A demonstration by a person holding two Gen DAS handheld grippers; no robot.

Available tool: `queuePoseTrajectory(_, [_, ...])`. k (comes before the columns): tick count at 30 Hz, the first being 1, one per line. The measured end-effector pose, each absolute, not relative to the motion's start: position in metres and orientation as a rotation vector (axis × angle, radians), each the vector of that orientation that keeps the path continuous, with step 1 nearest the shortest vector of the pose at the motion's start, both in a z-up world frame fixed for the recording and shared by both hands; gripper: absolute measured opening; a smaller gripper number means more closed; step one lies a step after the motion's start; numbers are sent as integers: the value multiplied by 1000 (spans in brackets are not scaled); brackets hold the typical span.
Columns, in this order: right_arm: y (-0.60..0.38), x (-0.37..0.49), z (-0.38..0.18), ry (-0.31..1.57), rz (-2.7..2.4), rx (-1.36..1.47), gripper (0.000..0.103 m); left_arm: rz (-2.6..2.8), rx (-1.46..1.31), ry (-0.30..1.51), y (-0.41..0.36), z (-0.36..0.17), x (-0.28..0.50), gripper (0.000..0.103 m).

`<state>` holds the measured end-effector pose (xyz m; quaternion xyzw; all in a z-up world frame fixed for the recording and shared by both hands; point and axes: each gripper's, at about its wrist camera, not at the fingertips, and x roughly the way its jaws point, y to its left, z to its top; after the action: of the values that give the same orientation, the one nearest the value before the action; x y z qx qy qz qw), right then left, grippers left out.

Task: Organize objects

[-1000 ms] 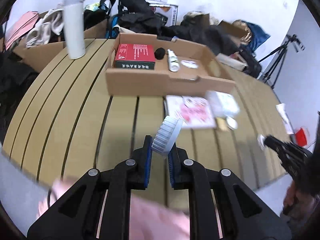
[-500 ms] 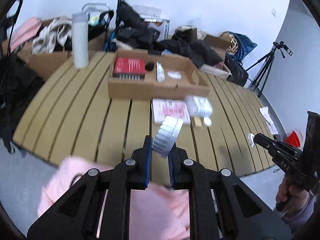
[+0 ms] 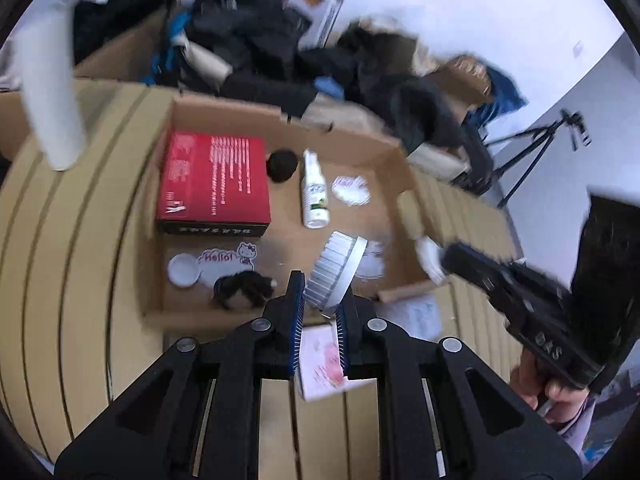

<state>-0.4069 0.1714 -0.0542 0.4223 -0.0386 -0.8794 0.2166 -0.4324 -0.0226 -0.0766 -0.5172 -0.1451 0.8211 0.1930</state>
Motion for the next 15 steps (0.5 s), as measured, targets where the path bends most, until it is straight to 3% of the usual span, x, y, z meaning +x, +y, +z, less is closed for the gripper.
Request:
queuePoseTrajectory(7, [124, -510, -117, -170, -2304, 1380, 5, 2261, -1515, -313, -11, -133, -470, 14])
queuePoseTrajectory(9, [115, -526, -136, -159, -2311, 1449, 6, 2285, -1534, -277, -13, -140, -473, 33])
queuePoseTrajectory(10, [113, -532, -140, -158, -2308, 1468, 6, 2296, -1522, -272, -15, -139, -472, 48])
queuePoseTrajectory(11, [110, -537, -147, -154, -2290, 1488, 7, 2305, -1501, -268, -17, -138, -470, 56])
queuePoseTrajectory(12, [110, -538, -149, -161, -2279, 1482, 9, 2314, -1484, -262, -20, -135, -468, 57])
queuePoseTrajectory(13, [111, -536, -149, -179, -2277, 1460, 18, 2322, -1470, -257, -25, -129, -464, 60])
queuePoseTrajectory(14, [114, -534, -146, -194, -2287, 1443, 36, 2331, -1461, -251, -29, -124, -460, 66])
queuePoseTrajectory(15, [116, -533, -143, -204, -2296, 1434, 47, 2350, -1454, -240, -33, -116, -456, 69])
